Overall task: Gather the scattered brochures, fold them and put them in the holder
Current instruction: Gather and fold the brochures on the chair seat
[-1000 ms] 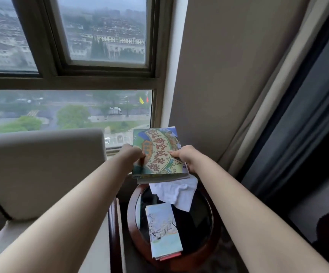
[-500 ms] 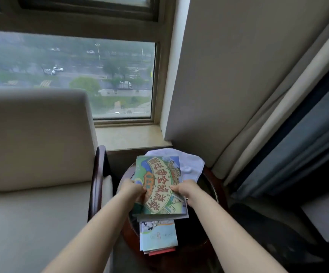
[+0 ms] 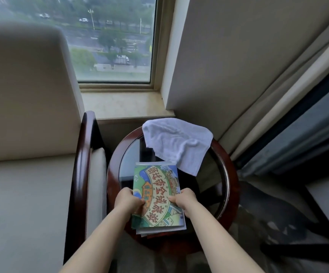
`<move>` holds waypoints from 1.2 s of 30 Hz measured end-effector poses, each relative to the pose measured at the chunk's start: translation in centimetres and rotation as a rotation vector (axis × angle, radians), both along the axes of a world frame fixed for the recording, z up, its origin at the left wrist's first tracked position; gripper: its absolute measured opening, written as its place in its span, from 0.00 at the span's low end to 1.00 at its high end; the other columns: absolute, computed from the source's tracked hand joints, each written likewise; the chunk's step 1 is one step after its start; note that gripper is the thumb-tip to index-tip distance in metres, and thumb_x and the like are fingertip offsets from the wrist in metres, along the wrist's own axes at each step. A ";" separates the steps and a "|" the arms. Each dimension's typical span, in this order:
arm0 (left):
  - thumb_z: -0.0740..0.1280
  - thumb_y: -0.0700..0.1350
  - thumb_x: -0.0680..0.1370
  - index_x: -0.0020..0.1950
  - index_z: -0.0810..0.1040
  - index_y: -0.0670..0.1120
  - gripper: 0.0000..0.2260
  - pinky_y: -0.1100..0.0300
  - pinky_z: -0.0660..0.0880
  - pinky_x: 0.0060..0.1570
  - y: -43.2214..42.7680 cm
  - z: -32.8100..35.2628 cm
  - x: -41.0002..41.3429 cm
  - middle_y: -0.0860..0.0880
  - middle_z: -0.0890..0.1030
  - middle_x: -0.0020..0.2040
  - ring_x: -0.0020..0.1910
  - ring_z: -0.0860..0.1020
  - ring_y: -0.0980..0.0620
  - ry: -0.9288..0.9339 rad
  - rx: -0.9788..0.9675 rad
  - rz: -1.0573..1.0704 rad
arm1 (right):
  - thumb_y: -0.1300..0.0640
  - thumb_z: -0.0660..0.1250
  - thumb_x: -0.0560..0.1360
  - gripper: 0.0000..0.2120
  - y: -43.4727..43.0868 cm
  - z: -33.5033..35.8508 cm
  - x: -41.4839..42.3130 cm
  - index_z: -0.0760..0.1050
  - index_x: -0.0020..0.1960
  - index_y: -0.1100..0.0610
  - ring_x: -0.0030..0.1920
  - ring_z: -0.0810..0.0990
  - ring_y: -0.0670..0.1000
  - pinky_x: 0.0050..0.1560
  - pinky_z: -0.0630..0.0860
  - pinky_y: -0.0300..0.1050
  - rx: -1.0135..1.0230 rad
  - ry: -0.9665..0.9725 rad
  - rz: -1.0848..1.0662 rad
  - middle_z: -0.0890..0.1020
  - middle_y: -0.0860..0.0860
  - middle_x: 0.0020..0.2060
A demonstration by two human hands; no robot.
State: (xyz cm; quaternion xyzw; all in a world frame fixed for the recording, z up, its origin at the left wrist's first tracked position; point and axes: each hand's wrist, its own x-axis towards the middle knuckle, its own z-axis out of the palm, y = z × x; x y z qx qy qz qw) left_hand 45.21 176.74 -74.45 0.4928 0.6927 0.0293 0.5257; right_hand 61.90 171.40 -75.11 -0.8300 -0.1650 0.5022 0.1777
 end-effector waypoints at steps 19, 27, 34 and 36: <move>0.72 0.39 0.72 0.35 0.72 0.44 0.10 0.53 0.79 0.46 -0.1 -1.8 1.7 0.45 0.79 0.40 0.44 0.80 0.43 -0.090 -0.103 0.334 | 0.54 0.74 0.71 0.21 0.6 -1.2 -0.7 0.75 0.60 0.63 0.56 0.82 0.58 0.57 0.80 0.53 0.024 0.015 -0.070 0.82 0.58 0.57; 0.78 0.49 0.62 0.56 0.78 0.41 0.26 0.46 0.78 0.56 -0.7 -2.1 1.6 0.41 0.80 0.54 0.54 0.79 0.40 0.004 -0.164 0.322 | 0.56 0.75 0.68 0.27 0.4 -1.8 -2.2 0.74 0.64 0.63 0.62 0.78 0.60 0.61 0.77 0.55 -0.028 0.088 -0.151 0.79 0.60 0.60; 0.76 0.47 0.62 0.59 0.73 0.40 0.29 0.47 0.80 0.51 -0.9 -0.8 1.3 0.40 0.80 0.52 0.48 0.81 0.40 -0.032 -0.209 0.351 | 0.63 0.72 0.71 0.17 -0.7 -0.9 -2.2 0.72 0.58 0.62 0.51 0.83 0.59 0.54 0.81 0.58 0.161 0.222 -0.302 0.81 0.59 0.54; 0.74 0.44 0.64 0.56 0.74 0.40 0.23 0.49 0.81 0.49 -0.8 -0.3 0.8 0.40 0.81 0.48 0.45 0.82 0.40 -0.087 -0.276 0.337 | 0.64 0.71 0.72 0.15 -0.8 -0.5 -2.6 0.71 0.57 0.62 0.51 0.83 0.59 0.54 0.81 0.58 0.184 0.229 -0.292 0.81 0.59 0.54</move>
